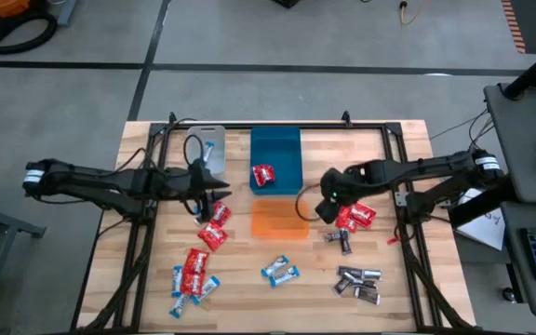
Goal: Sort candy
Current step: Put the brown chocolate bar into the orange bin
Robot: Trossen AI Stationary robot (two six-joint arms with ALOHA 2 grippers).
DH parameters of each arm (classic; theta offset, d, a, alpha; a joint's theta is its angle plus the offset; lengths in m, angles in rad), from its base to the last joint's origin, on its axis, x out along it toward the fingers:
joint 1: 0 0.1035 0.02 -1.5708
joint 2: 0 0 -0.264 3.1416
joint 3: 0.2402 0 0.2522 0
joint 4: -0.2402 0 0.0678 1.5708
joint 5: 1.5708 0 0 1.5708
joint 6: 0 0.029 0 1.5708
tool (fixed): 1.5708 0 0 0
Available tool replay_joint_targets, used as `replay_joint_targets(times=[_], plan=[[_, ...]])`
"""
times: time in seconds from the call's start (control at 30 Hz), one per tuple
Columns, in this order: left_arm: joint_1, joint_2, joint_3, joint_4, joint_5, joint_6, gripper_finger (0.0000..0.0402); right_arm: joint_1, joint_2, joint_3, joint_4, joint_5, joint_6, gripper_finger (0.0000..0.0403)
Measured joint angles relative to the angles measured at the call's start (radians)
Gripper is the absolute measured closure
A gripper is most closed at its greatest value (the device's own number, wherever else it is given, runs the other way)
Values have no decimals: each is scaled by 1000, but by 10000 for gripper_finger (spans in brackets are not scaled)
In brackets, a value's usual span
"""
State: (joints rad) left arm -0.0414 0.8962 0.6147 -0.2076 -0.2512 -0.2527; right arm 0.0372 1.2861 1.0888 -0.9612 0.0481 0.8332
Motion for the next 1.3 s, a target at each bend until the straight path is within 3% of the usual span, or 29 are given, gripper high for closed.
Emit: replay_joint_targets(times=[0.4,0.6,1.0,1.13,1.3], plan=[[-4,52,4,38,-1,-12,300,223,28,-64,-59,-111,407,165],[-4,98,5,62,0,-18,300,314,102,-98,-55,-136,560,165],[-5,142,4,74,0,-22,300,349,330,-98,0,-164,531,183],[-5,143,5,75,0,-22,300,349,377,-98,0,-164,508,217],[-5,143,5,74,0,-22,300,349,399,-96,9,-161,469,289]])
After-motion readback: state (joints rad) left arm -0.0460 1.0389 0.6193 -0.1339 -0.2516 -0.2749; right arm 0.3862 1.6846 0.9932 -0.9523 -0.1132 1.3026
